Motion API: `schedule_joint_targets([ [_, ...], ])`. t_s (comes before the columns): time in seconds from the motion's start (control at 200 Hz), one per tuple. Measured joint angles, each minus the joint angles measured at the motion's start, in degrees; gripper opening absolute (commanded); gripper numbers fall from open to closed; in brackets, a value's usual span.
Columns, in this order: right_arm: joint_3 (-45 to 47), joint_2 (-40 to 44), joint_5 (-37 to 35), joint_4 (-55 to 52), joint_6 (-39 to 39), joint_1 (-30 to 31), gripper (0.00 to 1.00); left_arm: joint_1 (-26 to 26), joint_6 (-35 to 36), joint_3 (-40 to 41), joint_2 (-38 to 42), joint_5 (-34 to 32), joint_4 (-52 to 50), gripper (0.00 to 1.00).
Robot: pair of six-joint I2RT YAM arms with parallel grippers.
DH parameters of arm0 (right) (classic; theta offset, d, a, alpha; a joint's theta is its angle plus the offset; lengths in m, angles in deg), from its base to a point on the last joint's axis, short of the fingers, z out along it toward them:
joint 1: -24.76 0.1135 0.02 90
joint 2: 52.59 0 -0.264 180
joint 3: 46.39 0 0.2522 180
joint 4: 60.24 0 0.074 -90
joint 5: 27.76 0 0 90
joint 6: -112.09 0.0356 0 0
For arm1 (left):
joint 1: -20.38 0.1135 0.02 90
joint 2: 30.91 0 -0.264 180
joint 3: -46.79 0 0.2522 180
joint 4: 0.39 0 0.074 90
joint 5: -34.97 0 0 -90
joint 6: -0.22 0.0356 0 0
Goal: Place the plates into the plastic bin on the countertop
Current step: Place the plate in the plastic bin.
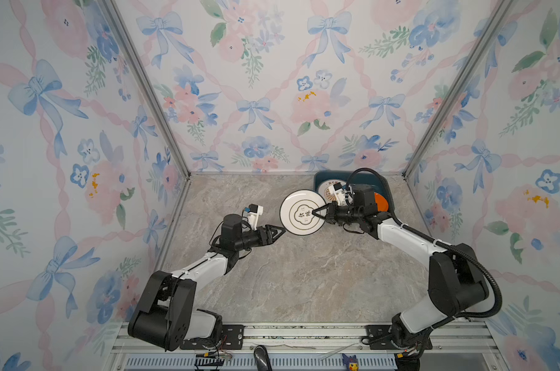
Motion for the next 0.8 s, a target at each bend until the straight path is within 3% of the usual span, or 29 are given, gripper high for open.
schedule_joint_targets([
  [0.13, -3.8, -0.1, -3.9, -7.9, -3.0, -6.3, 0.00, 0.0, 2.4, -0.3, 1.8, -2.1, -3.2, 0.82],
  [0.155, -4.8, -0.3, -4.6, -8.9, -3.4, -7.6, 0.00, 0.0, 2.9, -0.3, 2.2, -2.4, -3.8, 0.89],
  [0.315, -13.0, -4.4, -7.5, -12.4, -5.2, -14.4, 0.00, -0.7, 5.6, -0.5, 4.2, -5.2, -8.1, 0.98],
  [0.51, -22.4, -13.7, -10.1, -15.2, -5.7, -18.5, 0.00, -1.8, 8.0, -1.2, 5.4, -7.9, -12.1, 0.98],
  [0.8, -30.4, -23.9, -12.3, -18.5, -5.6, -19.3, 0.00, -2.2, 9.3, -1.2, 6.1, -9.6, -13.9, 0.98],
])
